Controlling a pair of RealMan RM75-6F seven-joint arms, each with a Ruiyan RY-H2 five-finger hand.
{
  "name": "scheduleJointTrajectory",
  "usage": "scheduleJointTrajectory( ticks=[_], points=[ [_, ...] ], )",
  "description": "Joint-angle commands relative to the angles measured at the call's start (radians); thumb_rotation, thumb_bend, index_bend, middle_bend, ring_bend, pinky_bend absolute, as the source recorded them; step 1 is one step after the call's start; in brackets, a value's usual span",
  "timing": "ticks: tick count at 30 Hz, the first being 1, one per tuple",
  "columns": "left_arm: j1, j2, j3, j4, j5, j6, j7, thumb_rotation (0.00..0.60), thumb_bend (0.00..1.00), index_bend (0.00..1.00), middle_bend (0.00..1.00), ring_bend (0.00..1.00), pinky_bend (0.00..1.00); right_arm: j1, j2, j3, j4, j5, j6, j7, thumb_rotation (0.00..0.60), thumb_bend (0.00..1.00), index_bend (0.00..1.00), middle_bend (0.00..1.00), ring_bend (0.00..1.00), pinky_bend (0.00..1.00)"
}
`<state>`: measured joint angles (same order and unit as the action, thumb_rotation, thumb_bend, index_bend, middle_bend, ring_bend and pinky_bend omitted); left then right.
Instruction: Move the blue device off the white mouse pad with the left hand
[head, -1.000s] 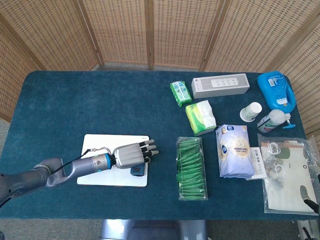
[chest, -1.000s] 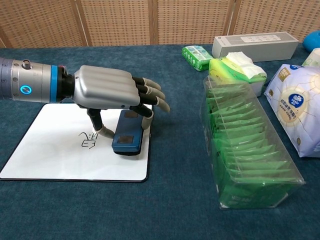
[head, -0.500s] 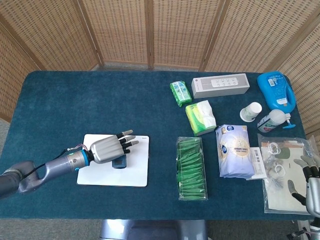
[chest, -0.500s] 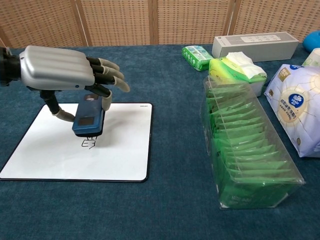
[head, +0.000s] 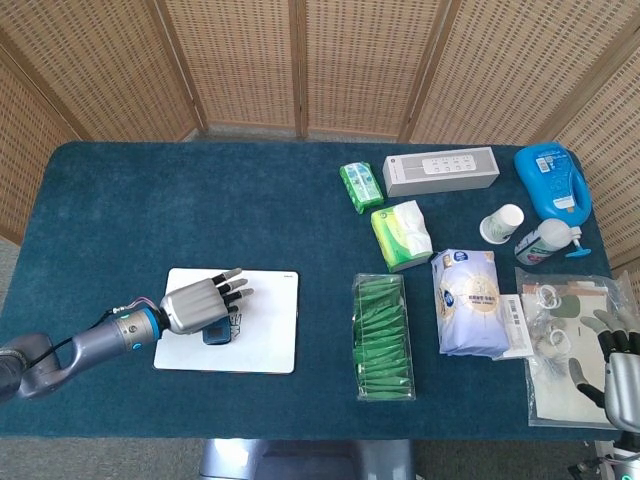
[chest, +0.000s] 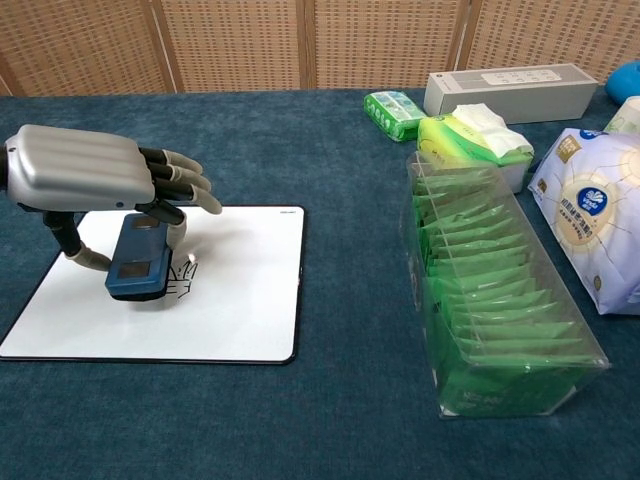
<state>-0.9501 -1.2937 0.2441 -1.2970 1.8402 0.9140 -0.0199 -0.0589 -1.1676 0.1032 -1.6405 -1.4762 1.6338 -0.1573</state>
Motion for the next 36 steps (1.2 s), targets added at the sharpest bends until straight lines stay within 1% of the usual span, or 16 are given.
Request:
scheduleJointTrajectory(
  ticks=[1, 15, 36],
  points=[
    [0.001, -0.006, 0.000, -0.002, 0.003, -0.006, 0.007, 0.600, 0.34, 0.65, 0.12, 0.00, 0.00, -0.002, 0.001, -0.001, 0.002, 0.001, 0.003, 0.005, 0.600, 0.31, 0.27, 0.23, 0.12, 0.25],
    [0.022, -0.039, -0.016, 0.000, -0.009, -0.030, 0.072, 0.600, 0.34, 0.65, 0.11, 0.00, 0.00, -0.014, 0.011, -0.006, 0.009, 0.001, 0.013, 0.034, 0.600, 0.31, 0.27, 0.23, 0.12, 0.25],
    [0.005, -0.115, -0.051, 0.032, -0.003, -0.042, 0.074, 0.600, 0.34, 0.65, 0.11, 0.00, 0.00, -0.042, 0.035, -0.012, -0.007, 0.010, 0.039, 0.042, 0.600, 0.31, 0.26, 0.23, 0.12, 0.25]
  ],
)
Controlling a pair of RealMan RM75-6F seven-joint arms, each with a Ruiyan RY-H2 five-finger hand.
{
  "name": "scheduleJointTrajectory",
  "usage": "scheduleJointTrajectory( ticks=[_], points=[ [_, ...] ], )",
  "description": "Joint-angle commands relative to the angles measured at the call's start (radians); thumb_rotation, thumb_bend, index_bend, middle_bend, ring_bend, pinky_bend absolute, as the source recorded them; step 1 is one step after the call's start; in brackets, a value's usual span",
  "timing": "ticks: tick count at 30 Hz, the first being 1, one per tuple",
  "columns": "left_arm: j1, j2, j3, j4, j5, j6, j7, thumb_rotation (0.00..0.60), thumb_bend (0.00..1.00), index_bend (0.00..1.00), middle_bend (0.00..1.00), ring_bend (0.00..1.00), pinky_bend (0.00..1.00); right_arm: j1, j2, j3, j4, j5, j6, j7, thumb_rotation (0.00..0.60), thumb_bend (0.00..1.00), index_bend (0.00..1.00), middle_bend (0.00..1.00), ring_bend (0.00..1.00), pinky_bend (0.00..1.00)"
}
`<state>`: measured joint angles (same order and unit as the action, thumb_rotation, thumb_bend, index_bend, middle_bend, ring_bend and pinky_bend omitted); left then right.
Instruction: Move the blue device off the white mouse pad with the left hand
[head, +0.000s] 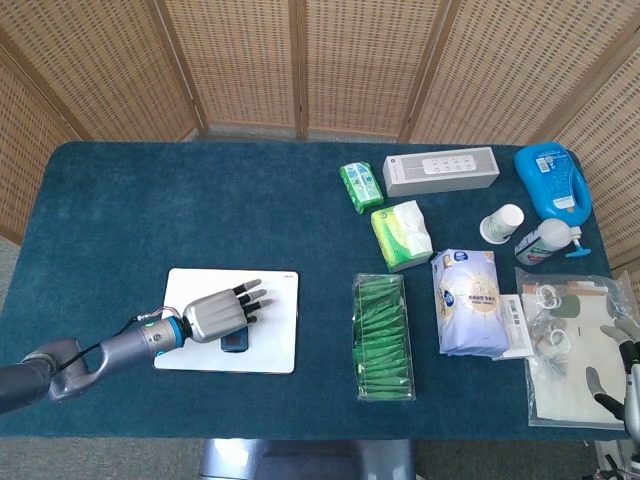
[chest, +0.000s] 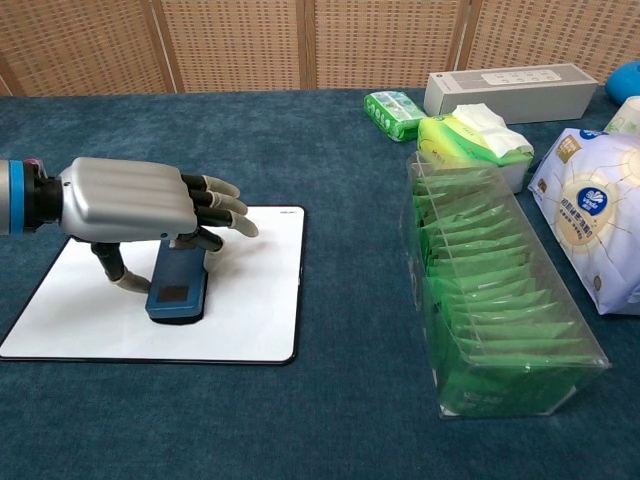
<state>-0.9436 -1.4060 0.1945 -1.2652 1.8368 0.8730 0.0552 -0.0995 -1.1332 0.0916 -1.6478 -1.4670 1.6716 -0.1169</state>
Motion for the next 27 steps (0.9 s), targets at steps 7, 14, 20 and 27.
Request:
scheduleJointTrajectory(
  ticks=[7, 14, 20, 27],
  points=[
    [-0.013, -0.023, -0.004, -0.009, 0.003, -0.008, -0.021, 0.600, 0.34, 0.64, 0.10, 0.00, 0.00, -0.009, 0.002, -0.003, 0.006, 0.001, 0.007, 0.011, 0.600, 0.31, 0.26, 0.23, 0.12, 0.25],
    [-0.009, -0.013, 0.000, 0.000, -0.003, -0.010, -0.015, 0.600, 0.34, 0.64, 0.10, 0.00, 0.00, -0.006, 0.002, -0.001, 0.006, 0.000, 0.002, 0.009, 0.600, 0.31, 0.26, 0.23, 0.12, 0.25],
    [0.015, 0.023, -0.003, 0.016, -0.033, 0.008, -0.017, 0.600, 0.34, 0.64, 0.10, 0.00, 0.00, 0.006, -0.008, 0.002, 0.007, 0.002, -0.016, 0.000, 0.600, 0.31, 0.26, 0.23, 0.12, 0.25],
    [0.036, 0.043, -0.005, 0.033, -0.058, 0.011, -0.017, 0.600, 0.34, 0.64, 0.10, 0.00, 0.00, 0.011, -0.012, 0.005, 0.008, 0.003, -0.019, -0.003, 0.600, 0.31, 0.26, 0.23, 0.12, 0.25]
  ],
)
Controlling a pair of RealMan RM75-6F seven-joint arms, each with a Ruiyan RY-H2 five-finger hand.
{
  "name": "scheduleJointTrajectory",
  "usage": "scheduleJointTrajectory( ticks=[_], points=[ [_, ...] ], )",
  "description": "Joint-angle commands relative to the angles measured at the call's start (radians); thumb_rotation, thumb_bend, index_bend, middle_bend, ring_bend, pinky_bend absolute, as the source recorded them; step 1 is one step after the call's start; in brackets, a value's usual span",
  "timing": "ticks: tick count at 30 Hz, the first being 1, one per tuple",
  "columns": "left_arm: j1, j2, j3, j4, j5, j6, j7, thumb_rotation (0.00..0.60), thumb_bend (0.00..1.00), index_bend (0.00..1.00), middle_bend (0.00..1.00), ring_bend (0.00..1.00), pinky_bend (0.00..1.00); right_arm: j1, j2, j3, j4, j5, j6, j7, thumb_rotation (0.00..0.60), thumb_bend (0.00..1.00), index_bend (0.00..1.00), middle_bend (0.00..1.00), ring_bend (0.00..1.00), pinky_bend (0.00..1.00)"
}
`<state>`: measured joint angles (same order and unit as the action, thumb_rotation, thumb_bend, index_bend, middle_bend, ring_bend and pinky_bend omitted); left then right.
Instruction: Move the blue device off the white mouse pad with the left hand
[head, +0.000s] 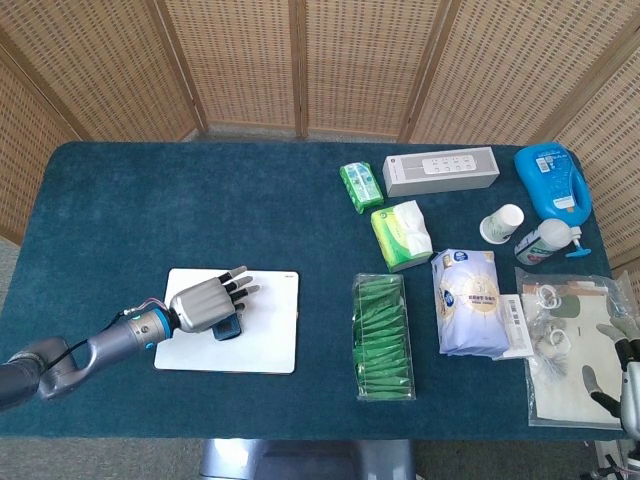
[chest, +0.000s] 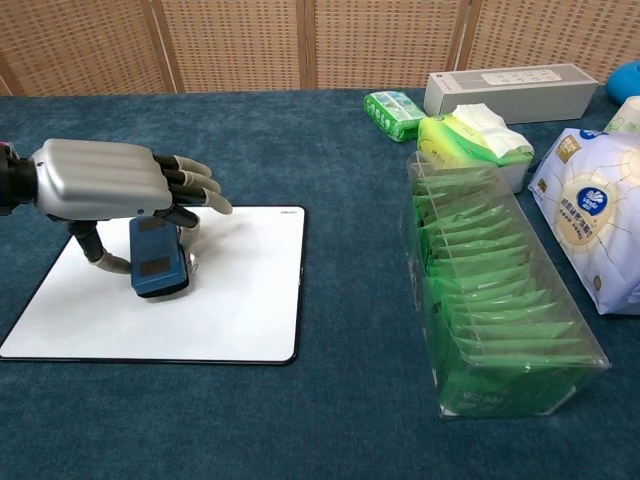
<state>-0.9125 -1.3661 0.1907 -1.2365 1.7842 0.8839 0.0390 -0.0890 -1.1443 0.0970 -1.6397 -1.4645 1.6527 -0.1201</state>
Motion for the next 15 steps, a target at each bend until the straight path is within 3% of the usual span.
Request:
scheduleJointTrajectory(
  ticks=[1, 15],
  points=[
    [0.006, 0.003, -0.002, 0.006, -0.008, -0.001, -0.002, 0.600, 0.34, 0.64, 0.10, 0.00, 0.00, 0.000, -0.001, 0.000, 0.000, 0.000, -0.001, 0.000, 0.600, 0.31, 0.26, 0.23, 0.12, 0.25],
    [0.011, -0.015, -0.003, 0.010, 0.000, -0.001, -0.002, 0.600, 0.34, 0.65, 0.10, 0.00, 0.00, -0.007, 0.002, -0.002, 0.005, 0.003, 0.005, 0.010, 0.600, 0.31, 0.26, 0.23, 0.12, 0.25]
  ],
)
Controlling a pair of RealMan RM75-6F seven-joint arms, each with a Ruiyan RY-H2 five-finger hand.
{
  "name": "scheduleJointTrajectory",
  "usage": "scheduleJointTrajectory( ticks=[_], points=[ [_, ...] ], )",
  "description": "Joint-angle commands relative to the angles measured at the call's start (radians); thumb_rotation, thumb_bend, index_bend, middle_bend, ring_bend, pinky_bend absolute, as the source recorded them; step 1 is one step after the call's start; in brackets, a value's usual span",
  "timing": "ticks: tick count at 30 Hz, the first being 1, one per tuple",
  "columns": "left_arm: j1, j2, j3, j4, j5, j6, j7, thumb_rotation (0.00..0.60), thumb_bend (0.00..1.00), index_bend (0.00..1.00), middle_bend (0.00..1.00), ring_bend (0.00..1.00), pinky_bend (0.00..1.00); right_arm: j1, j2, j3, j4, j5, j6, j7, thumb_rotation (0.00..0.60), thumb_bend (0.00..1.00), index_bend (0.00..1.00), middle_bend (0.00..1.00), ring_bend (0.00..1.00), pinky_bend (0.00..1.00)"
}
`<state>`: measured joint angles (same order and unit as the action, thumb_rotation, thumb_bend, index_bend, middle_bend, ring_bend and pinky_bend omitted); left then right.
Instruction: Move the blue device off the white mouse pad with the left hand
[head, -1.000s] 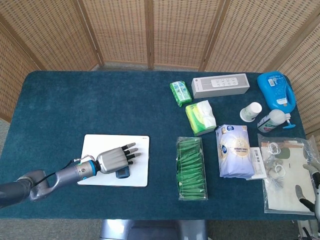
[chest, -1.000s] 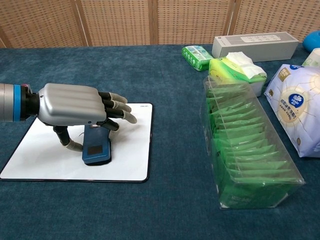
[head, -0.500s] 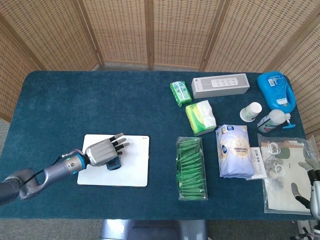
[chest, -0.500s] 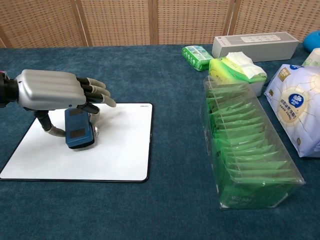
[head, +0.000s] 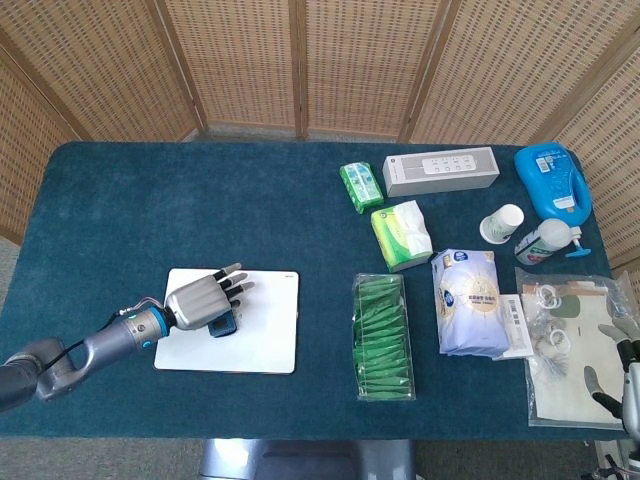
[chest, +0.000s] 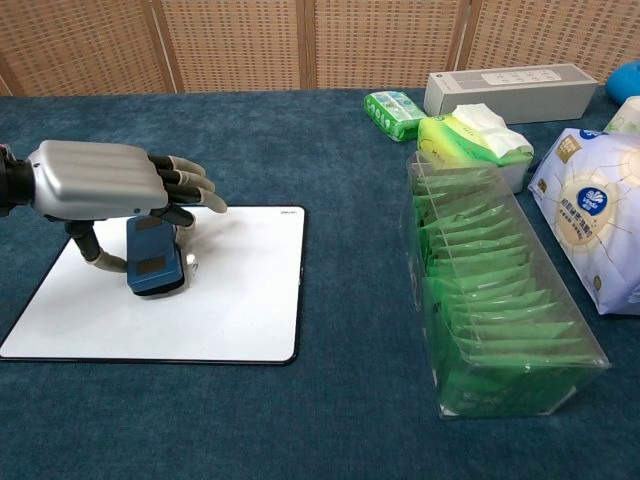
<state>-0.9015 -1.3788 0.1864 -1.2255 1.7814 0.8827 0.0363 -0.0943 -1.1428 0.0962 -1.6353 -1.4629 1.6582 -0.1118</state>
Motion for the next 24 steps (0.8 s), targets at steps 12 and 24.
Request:
scheduleJointTrajectory(
  ticks=[12, 24],
  points=[
    [0.001, -0.010, 0.007, -0.029, 0.020, 0.007, -0.003, 0.600, 0.34, 0.65, 0.10, 0.00, 0.00, -0.007, 0.001, -0.003, 0.006, 0.001, 0.004, 0.014, 0.600, 0.31, 0.26, 0.23, 0.12, 0.25],
    [-0.004, -0.010, 0.008, -0.041, 0.025, -0.005, 0.014, 0.600, 0.34, 0.66, 0.10, 0.00, 0.00, -0.012, 0.003, -0.004, 0.006, 0.000, 0.009, 0.015, 0.600, 0.31, 0.26, 0.23, 0.12, 0.25]
  ],
)
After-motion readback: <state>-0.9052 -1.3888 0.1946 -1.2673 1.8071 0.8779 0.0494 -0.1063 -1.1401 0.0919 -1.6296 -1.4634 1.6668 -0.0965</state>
